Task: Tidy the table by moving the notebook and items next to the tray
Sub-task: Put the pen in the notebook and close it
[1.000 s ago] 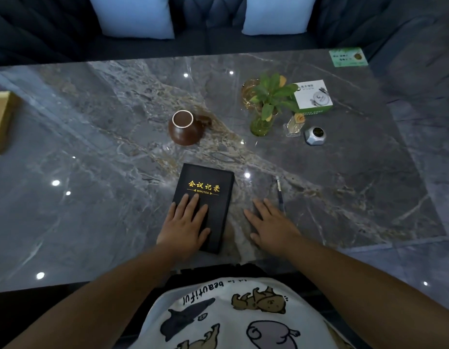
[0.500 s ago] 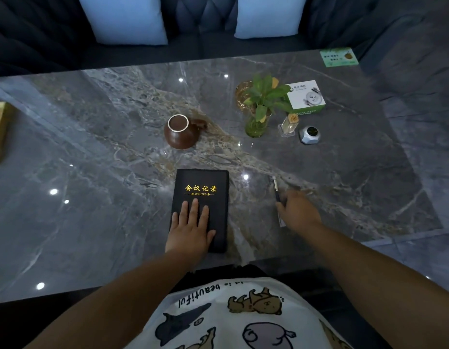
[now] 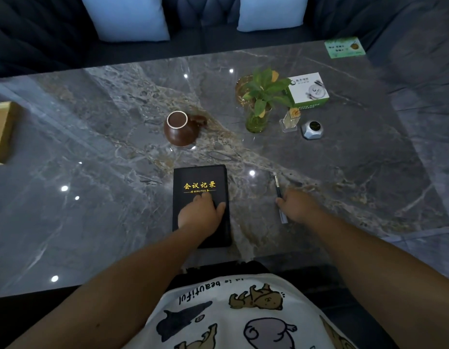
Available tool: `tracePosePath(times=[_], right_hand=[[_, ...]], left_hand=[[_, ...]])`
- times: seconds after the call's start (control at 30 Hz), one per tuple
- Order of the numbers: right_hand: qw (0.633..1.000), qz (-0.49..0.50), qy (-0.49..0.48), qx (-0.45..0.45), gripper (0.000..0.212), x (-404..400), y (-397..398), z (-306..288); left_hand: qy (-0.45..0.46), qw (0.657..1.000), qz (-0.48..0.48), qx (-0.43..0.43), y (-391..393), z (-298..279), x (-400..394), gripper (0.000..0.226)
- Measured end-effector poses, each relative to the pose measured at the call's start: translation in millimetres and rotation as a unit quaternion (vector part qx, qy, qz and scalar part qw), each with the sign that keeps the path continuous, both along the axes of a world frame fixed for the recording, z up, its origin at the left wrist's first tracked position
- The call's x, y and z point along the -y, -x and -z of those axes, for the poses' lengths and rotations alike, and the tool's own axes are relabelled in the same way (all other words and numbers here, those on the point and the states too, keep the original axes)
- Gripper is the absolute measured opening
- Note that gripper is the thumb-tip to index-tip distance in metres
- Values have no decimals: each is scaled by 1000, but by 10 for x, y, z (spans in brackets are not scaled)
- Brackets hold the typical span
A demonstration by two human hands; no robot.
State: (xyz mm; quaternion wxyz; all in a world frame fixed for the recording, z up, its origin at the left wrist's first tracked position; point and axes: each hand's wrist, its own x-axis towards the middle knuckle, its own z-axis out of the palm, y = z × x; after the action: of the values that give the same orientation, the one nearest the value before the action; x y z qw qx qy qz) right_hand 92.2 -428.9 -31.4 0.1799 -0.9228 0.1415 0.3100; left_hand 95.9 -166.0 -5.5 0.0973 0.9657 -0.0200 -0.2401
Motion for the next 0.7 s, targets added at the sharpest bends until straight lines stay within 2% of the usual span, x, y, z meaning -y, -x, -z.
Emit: tracePosePath(times=[0.07,0.33,0.53,0.7], right_hand=[[1000,-12,-2,-4,29,11,-19,-12],[1000,-25,10,6,32,31,-10,22],[999,-34,8,14,29,44,-5,26],[999,-42,8,9,32,48,-3,19]], left_hand=[[-11,998,-29,-47,-118,5,92,60],[-39,991,-95,-88,-164,56,255,77],[-52,989,-92,-102,-219,53,289,74],[-27,991,-83,-100,-227,13,274,55]])
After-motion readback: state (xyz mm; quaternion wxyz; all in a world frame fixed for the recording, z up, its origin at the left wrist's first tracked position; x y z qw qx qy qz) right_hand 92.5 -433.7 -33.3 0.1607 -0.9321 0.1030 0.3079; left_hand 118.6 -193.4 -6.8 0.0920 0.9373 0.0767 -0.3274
